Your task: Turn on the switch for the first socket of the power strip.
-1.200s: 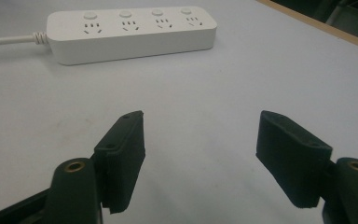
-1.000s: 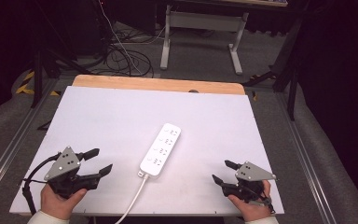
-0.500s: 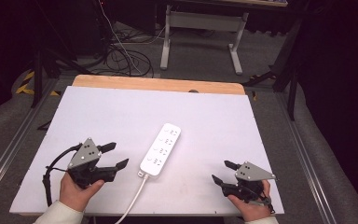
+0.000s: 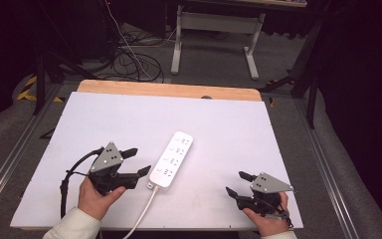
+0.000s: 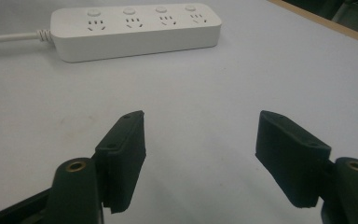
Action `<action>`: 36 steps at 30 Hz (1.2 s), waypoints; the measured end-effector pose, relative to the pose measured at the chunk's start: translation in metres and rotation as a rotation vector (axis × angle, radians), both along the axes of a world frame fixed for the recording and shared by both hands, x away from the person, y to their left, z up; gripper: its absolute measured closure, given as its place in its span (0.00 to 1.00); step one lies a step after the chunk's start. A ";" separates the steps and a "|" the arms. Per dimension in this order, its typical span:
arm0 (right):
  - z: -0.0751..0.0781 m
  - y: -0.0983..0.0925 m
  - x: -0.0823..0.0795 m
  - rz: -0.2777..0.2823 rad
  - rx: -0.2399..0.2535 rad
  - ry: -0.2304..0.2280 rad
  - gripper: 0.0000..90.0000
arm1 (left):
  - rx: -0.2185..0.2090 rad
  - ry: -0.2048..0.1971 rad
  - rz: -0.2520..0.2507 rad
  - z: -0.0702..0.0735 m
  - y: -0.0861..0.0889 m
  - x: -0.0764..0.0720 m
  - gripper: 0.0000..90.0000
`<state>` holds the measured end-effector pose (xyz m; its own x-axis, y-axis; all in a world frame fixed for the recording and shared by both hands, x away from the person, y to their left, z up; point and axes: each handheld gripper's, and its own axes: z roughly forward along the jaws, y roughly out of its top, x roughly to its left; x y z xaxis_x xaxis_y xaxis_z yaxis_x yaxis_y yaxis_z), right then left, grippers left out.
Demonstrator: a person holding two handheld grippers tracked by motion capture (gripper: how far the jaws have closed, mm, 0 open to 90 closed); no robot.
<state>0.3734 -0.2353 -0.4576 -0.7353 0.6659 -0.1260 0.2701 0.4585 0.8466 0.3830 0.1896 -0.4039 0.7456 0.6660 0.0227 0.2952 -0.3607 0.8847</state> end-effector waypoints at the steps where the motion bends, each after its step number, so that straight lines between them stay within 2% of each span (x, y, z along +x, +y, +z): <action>1: 0.000 0.000 0.000 0.001 -0.001 0.000 0.38 | 0.005 0.000 -0.001 0.000 -0.002 0.001 0.36; 7: 0.000 0.000 0.000 0.001 0.002 0.000 0.38 | 0.012 0.017 -0.031 0.000 -0.017 0.008 0.36; 14: 0.000 -0.001 0.000 0.003 0.006 0.002 0.38 | 0.021 0.016 -0.046 0.000 -0.028 0.011 0.36; 19: 0.000 -0.001 0.000 0.010 0.007 0.005 0.38 | 0.062 0.051 -0.041 0.002 -0.030 0.013 0.50; 20: 0.000 -0.001 0.000 0.011 0.007 0.005 0.38 | 0.062 0.051 -0.041 0.002 -0.030 0.013 0.53; 21: 0.000 0.000 0.000 0.011 0.006 0.005 0.38 | 0.056 0.073 -0.055 0.003 -0.030 0.014 0.57; 23: 0.000 0.000 0.000 0.011 0.006 0.003 0.38 | 0.063 0.077 -0.066 0.004 -0.029 0.015 0.63; 25: 0.000 0.000 0.000 0.011 0.007 0.003 0.38 | 0.056 0.101 -0.087 0.005 -0.028 0.018 0.66; 26: 0.000 0.000 0.000 0.011 0.007 0.004 0.38 | 0.049 0.118 -0.093 0.005 -0.028 0.019 0.66; 27: 0.000 0.000 0.000 0.011 0.006 0.003 0.38 | 0.046 0.157 -0.092 0.004 -0.028 0.022 0.67; 28: 0.000 0.000 0.000 0.012 0.006 0.003 0.39 | 0.043 0.171 -0.091 0.004 -0.028 0.023 0.70; 29: 0.000 0.000 0.000 0.012 0.006 0.003 0.39 | 0.043 0.171 -0.091 0.004 -0.028 0.023 0.74; 30: 0.000 0.000 0.000 0.012 0.006 0.005 0.39 | 0.049 0.170 -0.091 0.004 -0.028 0.023 0.74; 34: -0.001 0.000 0.000 0.020 0.006 0.007 0.39 | 0.145 0.165 -0.059 0.003 -0.039 0.029 0.89; 36: -0.001 0.000 0.000 0.020 0.008 0.007 0.39 | 0.160 0.176 -0.053 0.001 -0.042 0.032 0.95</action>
